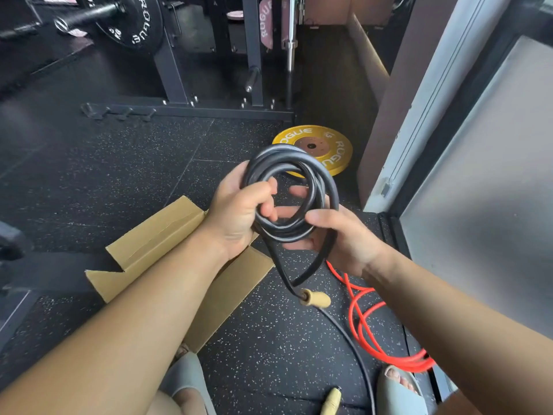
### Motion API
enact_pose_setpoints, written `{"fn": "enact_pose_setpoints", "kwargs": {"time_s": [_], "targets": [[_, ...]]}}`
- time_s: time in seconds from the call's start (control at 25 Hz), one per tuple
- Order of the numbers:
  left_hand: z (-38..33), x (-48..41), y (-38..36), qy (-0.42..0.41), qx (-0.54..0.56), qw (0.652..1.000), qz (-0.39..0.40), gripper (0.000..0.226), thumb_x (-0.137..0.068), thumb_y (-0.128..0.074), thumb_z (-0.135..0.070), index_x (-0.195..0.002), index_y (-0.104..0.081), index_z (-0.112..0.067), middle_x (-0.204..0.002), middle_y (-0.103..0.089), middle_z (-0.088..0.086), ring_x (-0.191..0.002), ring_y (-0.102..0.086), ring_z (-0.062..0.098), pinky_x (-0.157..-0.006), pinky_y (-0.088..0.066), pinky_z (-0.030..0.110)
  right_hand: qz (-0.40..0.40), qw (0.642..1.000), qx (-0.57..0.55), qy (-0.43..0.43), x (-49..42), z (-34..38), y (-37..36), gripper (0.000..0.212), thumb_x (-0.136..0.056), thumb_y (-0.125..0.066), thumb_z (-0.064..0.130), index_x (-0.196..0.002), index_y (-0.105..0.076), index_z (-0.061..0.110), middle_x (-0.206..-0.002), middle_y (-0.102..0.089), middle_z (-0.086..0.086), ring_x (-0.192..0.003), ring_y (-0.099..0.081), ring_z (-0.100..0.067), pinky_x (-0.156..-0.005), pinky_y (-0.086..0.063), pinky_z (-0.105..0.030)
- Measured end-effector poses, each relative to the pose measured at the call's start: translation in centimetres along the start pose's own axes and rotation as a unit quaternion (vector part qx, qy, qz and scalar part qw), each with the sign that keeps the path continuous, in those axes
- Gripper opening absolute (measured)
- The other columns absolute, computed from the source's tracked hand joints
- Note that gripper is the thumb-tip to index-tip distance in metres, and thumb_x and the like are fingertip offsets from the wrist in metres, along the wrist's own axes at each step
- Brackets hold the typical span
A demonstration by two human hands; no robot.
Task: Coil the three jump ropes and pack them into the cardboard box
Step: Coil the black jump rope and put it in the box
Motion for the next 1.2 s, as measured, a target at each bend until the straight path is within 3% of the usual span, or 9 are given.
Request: {"fn": "enact_pose_setpoints", "kwargs": {"time_s": [0.08, 0.16, 0.28, 0.4, 0.52, 0.72, 0.92, 1.04, 1.2], "targets": [[0.4, 0.2, -0.3, -0.011, -0.037, 0.999, -0.001, 0.026, -0.063, -0.052, 0.008, -0.084, -0.056, -0.008, -0.069, -0.054, 0.001, -0.049, -0.045, 0.018, -0.058, -0.05, 0.038, -0.041, 0.999, 0.002, 0.01, -0.2, 0.1, 0.6, 0.07, -0.075, -0.074, 0.03, -0.138, -0.048, 0.014, -0.11, -0.073, -0.014, -0.102, -0.069, -0.033, -0.086, -0.059, -0.05], [0.6, 0.4, -0.6, -0.024, -0.071, 0.997, 0.004, 0.03, -0.066, -0.059, 0.012, -0.089, -0.059, -0.007, -0.072, -0.06, -0.001, -0.053, -0.052, 0.019, -0.059, -0.05, 0.037, -0.117, 0.993, 0.025, 0.004, -0.5, -0.1, 1.9, 0.062, -0.075, -0.073, 0.021, -0.132, -0.054, 0.011, -0.093, -0.068, -0.012, -0.091, -0.066, -0.029, -0.078, -0.061, -0.046], [0.8, 0.4, -1.0, -0.014, -0.113, 0.993, 0.038, 0.035, -0.074, -0.073, 0.014, -0.102, -0.058, -0.002, -0.078, -0.066, 0.001, -0.066, -0.063, 0.021, -0.068, -0.056, 0.035, -0.154, 0.987, 0.011, -0.031, -0.8, -0.7, 2.9, 0.06, -0.068, -0.063, 0.008, -0.127, -0.057, 0.008, -0.101, -0.063, -0.021, -0.092, -0.062, -0.031, -0.08, -0.058, -0.048], [1.7, 0.4, -1.3, 0.056, -0.056, 0.992, 0.099, 0.035, -0.075, -0.075, -0.004, -0.107, -0.06, -0.003, -0.085, -0.068, 0.008, -0.076, -0.069, 0.027, -0.074, -0.057, 0.033, -0.216, 0.975, 0.045, -0.029, -0.6, -0.1, 4.3, 0.054, -0.066, -0.058, 0.007, -0.12, -0.058, 0.006, -0.102, -0.06, -0.022, -0.09, -0.058, -0.03, -0.081, -0.057, -0.053], [2.6, 0.8, -0.9, 0.109, 0.014, 0.988, 0.112, 0.022, -0.071, -0.074, -0.011, -0.092, -0.067, -0.011, -0.079, -0.07, 0.005, -0.071, -0.069, 0.024, -0.072, -0.056, 0.034, -0.22, 0.971, 0.084, -0.035, -0.3, 0.3, 3.8, 0.044, -0.071, -0.054, 0.002, -0.113, -0.057, 0.014, -0.092, -0.052, -0.014, -0.083, -0.049, -0.027, -0.068, -0.049, -0.039], [4.3, 1.4, -1.2, 0.18, 0.0, 0.967, 0.178, 0.022, -0.072, -0.078, -0.011, -0.093, -0.074, -0.017, -0.069, -0.066, 0.006, -0.068, -0.064, 0.017, -0.074, -0.052, 0.028, -0.182, 0.974, 0.126, -0.057, 0.2, 0.5, 3.2, 0.066, -0.056, -0.052, 0.007, -0.121, -0.05, 0.003, -0.09, -0.044, -0.01, -0.067, -0.041, -0.021, -0.055, -0.039, -0.028], [5.0, 1.7, -2.0, 0.19, -0.019, 0.952, 0.239, 0.043, -0.05, -0.097, -0.036, -0.075, -0.068, -0.016, -0.076, -0.068, 0.005, -0.079, -0.068, 0.02, -0.083, -0.054, 0.03, -0.163, 0.983, 0.08, -0.016, -0.2, 1.1, 3.3, 0.056, -0.061, -0.057, 0.001, -0.117, -0.062, 0.005, -0.088, -0.064, -0.01, -0.074, -0.07, -0.039, -0.084, -0.054, -0.049], [4.9, 2.0, -2.4, 0.182, 0.005, 0.948, 0.262, 0.046, -0.045, -0.097, -0.044, -0.078, -0.078, -0.017, -0.089, -0.077, 0.007, -0.097, -0.072, 0.026, -0.097, -0.053, 0.038, -0.179, 0.981, 0.078, -0.006, -0.3, 1.2, 3.4, 0.039, -0.064, -0.065, 0.006, -0.102, -0.067, 0.005, -0.077, -0.056, -0.01, -0.07, -0.056, -0.026, -0.078, -0.045, -0.041], [5.2, 3.1, -3.5, 0.195, 0.089, 0.936, 0.279, 0.045, -0.056, -0.092, -0.028, -0.098, -0.079, -0.016, -0.088, -0.077, 0.007, -0.09, -0.074, 0.021, -0.085, -0.056, 0.031, -0.184, 0.983, 0.001, -0.015, -0.4, 0.5, 3.3, 0.032, -0.064, -0.067, 0.01, -0.095, -0.071, 0.009, -0.086, -0.053, -0.018, -0.063, -0.049, -0.026, -0.064, -0.042, -0.034]]}}
Point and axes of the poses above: each hand's wrist, its own x-axis away from the middle knuckle, its own y-axis out of the back of the hand, z = x × y, the point moved 10 cm from there along -x, towards the middle knuckle
